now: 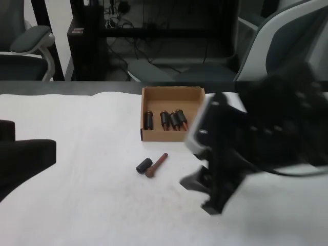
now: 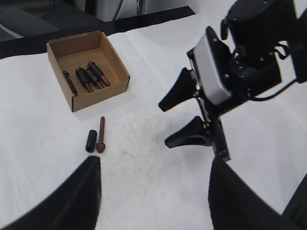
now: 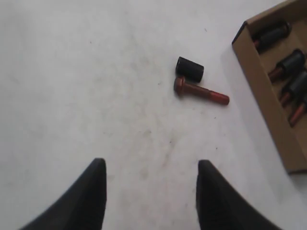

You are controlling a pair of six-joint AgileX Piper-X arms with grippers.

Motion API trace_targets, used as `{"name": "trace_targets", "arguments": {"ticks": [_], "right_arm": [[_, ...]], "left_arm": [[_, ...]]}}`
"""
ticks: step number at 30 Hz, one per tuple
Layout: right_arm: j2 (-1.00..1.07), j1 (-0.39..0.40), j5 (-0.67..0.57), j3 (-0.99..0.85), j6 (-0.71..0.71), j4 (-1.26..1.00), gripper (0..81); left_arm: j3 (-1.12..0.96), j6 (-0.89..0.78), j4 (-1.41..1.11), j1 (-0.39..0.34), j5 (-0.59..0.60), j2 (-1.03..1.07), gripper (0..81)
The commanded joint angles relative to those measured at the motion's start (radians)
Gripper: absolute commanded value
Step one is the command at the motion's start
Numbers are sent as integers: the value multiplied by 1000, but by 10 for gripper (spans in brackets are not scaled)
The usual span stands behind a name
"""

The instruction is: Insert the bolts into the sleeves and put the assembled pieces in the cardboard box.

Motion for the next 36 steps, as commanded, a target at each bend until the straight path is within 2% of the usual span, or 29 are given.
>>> {"name": "trace_targets", "arguments": {"ticks": [1, 7, 14, 19, 23, 29, 36], "right_arm": [[103, -7, -13, -96, -154, 5, 557], [290, -7, -11, -281, -420, 86, 557], [434, -7, 72, -389, -726, 107, 557], [483, -7, 98, -402, -885, 110, 456], [496, -7, 135, -402, -1009, 128, 444], [512, -20, 149, -402, -1133, 79, 444], [548, -55, 113, -402, -1161, 16, 444]], "left_arm": [[-2, -3, -3, 0, 7, -6, 640], [-2, 17, -19, 0, 7, -6, 640], [-2, 194, -20, 0, 2, -6, 640], [-2, 303, -20, 0, -48, -6, 640], [-2, 357, -20, 0, -92, -6, 640], [-2, 370, -18, 0, -152, -6, 640], [-2, 370, -18, 0, -173, -6, 640]]}}
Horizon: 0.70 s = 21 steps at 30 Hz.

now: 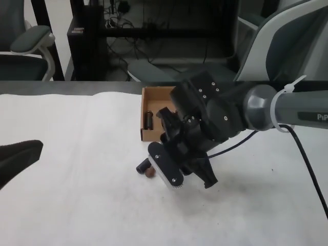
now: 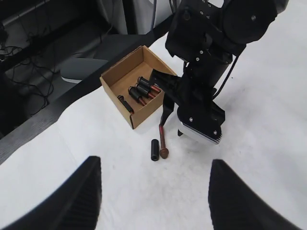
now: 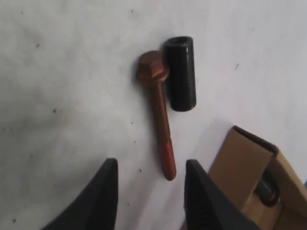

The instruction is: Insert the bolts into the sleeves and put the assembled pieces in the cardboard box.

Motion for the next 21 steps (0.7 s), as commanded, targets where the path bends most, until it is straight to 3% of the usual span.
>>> {"name": "trace_targets", "arguments": {"ticks": [1, 21], "right_arm": [[4, -11, -38, -9, -17, -11, 444], [15, 31, -174, -21, -4, -10, 444]], "left_arm": [[-2, 4, -11, 0, -30, -6, 640], [-2, 2, -9, 0, -53, -6, 640]]}}
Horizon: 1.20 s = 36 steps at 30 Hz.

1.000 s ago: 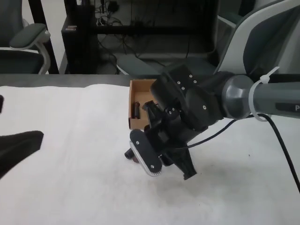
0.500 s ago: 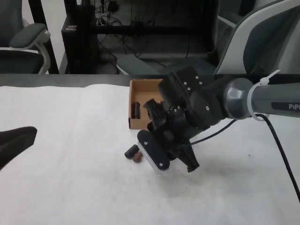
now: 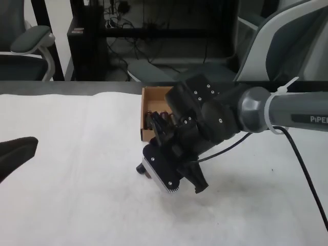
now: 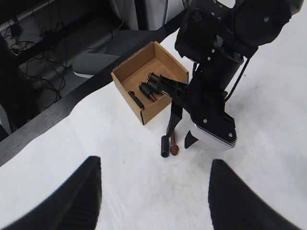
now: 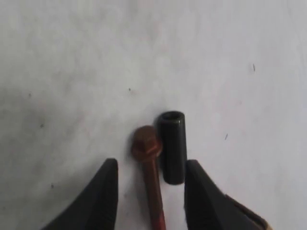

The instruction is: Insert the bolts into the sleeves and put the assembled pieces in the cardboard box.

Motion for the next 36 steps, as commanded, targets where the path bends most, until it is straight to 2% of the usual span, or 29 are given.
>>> {"name": "trace_targets", "arguments": {"ticks": [1, 10, 17, 30, 36], "right_arm": [[8, 7, -22, -14, 21, -4, 444], [71, 7, -13, -97, 82, 9, 444], [71, -6, -13, -97, 86, 88, 444], [71, -21, 7, -97, 86, 91, 444], [79, -20, 2, -97, 86, 100, 444]], "left_arm": [[-2, 2, -6, 0, -9, -6, 640], [-2, 5, -1, 0, -9, -6, 640], [-2, 7, -1, 0, -9, -6, 640], [-2, 7, -4, 0, -9, -6, 640], [-2, 12, -4, 0, -104, -6, 640]]}}
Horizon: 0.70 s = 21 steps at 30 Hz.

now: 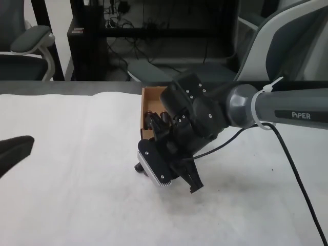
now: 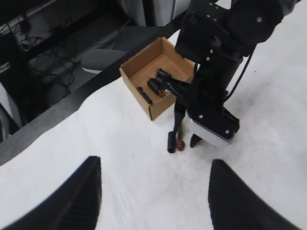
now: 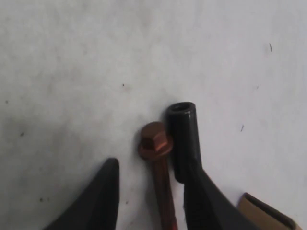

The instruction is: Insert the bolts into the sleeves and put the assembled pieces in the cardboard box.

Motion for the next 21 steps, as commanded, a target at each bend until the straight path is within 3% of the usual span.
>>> {"name": "trace_targets", "arguments": {"ticks": [1, 9, 21], "right_arm": [[6, -6, -2, -6, 4, 28, 442], [34, -6, -4, -6, -8, 25, 234], [60, -6, -21, -8, -8, 22, 231]], "left_arm": [[-2, 16, -7, 0, -64, -6, 640], [-2, 27, -7, 0, -67, -6, 640], [-2, 26, -2, 0, -67, -6, 640]]}}
